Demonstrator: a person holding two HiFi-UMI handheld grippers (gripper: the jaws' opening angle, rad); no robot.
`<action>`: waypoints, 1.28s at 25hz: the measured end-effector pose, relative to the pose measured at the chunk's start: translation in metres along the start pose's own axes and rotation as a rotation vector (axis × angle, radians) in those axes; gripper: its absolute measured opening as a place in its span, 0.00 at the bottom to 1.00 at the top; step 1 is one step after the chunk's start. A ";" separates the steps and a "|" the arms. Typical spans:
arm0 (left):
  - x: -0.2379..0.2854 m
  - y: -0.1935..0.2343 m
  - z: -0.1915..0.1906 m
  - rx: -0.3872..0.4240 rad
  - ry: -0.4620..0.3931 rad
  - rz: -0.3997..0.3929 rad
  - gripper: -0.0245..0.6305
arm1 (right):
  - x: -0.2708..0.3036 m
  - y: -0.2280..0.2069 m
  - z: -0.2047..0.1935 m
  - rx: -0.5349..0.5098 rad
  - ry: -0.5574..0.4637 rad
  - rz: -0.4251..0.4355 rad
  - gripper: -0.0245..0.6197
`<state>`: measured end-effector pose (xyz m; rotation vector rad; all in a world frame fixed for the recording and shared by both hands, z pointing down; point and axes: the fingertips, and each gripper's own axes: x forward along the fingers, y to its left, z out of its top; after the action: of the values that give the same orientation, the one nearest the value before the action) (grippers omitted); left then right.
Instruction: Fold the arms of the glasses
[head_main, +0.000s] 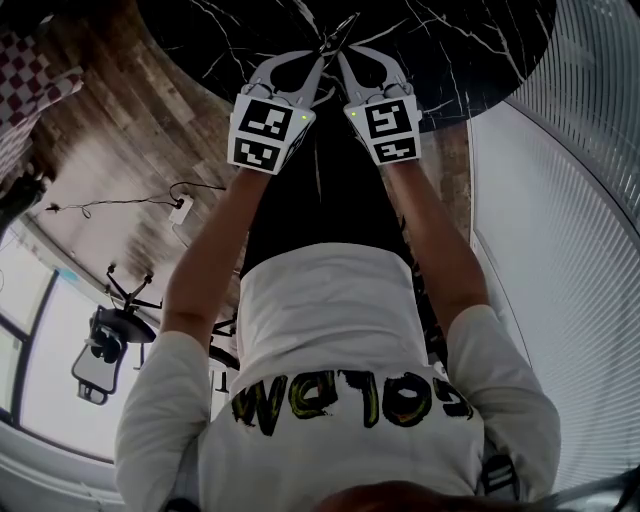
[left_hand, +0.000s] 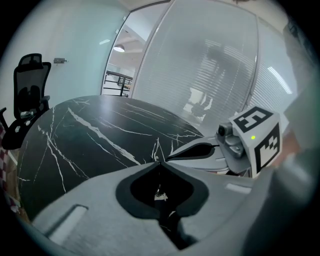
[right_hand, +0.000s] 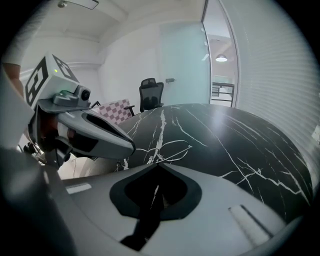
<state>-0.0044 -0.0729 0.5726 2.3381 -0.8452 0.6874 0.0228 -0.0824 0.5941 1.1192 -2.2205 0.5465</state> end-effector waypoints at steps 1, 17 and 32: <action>0.000 -0.001 0.000 -0.002 0.000 -0.003 0.05 | 0.001 0.001 0.001 -0.001 -0.001 0.002 0.04; 0.002 0.000 0.003 -0.010 -0.003 -0.020 0.05 | -0.009 -0.005 0.007 0.005 -0.026 -0.016 0.04; 0.004 0.000 0.006 -0.014 -0.003 -0.018 0.05 | -0.065 0.007 -0.050 -0.071 0.038 -0.125 0.44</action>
<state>0.0000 -0.0783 0.5707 2.3318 -0.8270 0.6692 0.0640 -0.0114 0.5873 1.1911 -2.1041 0.4290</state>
